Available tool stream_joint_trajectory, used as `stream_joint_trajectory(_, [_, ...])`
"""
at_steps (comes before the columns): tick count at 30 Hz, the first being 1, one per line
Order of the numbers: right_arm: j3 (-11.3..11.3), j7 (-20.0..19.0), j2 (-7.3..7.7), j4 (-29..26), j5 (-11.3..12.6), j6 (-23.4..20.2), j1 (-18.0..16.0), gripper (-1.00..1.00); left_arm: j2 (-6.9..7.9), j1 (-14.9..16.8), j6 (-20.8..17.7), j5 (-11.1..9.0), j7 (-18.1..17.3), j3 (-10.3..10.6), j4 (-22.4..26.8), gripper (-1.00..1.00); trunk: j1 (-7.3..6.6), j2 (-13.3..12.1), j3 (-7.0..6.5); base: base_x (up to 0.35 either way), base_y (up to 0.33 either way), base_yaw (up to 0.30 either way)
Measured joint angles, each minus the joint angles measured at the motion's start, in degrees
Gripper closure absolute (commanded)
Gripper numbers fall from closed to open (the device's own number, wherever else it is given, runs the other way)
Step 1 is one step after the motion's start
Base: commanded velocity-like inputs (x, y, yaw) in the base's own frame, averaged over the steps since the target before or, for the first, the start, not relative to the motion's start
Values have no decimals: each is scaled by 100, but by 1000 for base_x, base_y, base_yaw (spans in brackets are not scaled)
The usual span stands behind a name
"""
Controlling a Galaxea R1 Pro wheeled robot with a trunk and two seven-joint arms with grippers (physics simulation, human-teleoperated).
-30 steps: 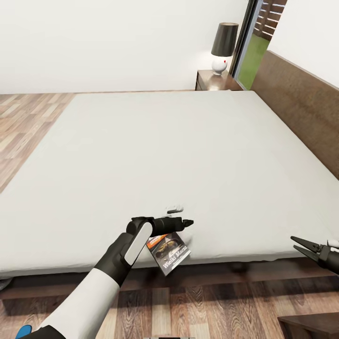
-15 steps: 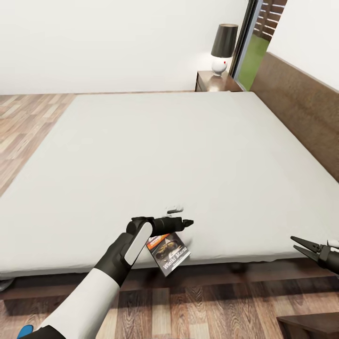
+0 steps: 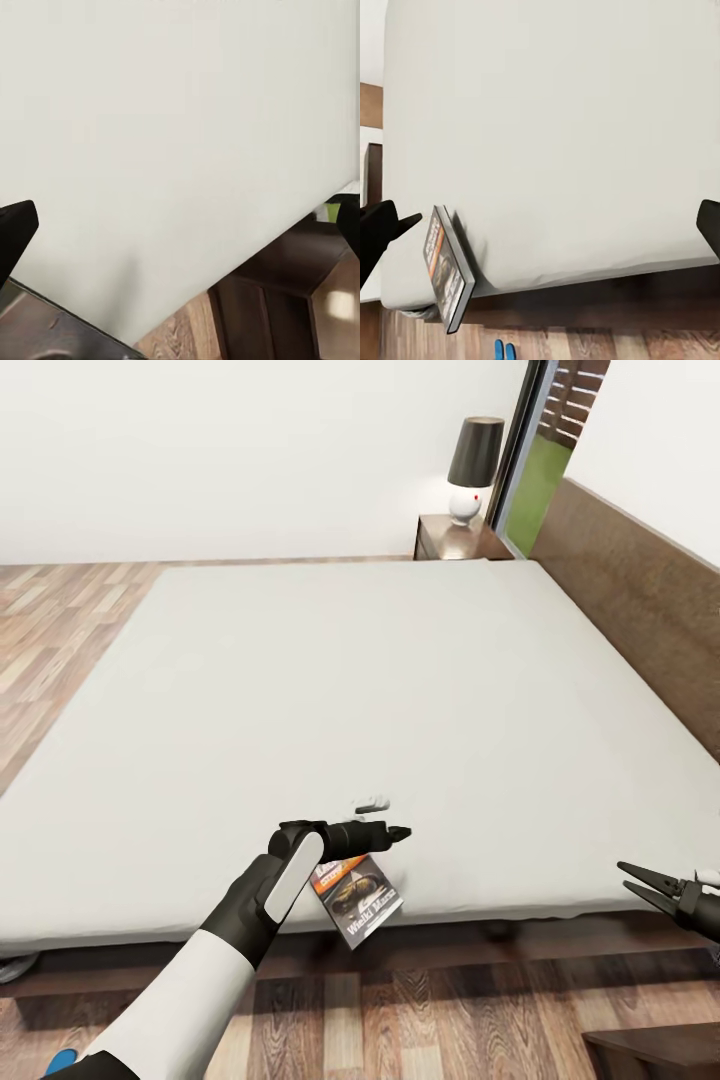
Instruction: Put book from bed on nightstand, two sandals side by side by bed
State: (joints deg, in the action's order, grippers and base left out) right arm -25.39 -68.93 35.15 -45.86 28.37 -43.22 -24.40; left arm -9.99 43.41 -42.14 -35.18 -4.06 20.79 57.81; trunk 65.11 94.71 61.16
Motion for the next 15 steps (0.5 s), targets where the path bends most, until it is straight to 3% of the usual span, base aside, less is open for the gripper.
stream_joint_trajectory(15, [0,-15,0,-4,7,0,0,-100,0,-1,4,-29,-3,0,0,-100,-330,-602,-269,0,0,0])
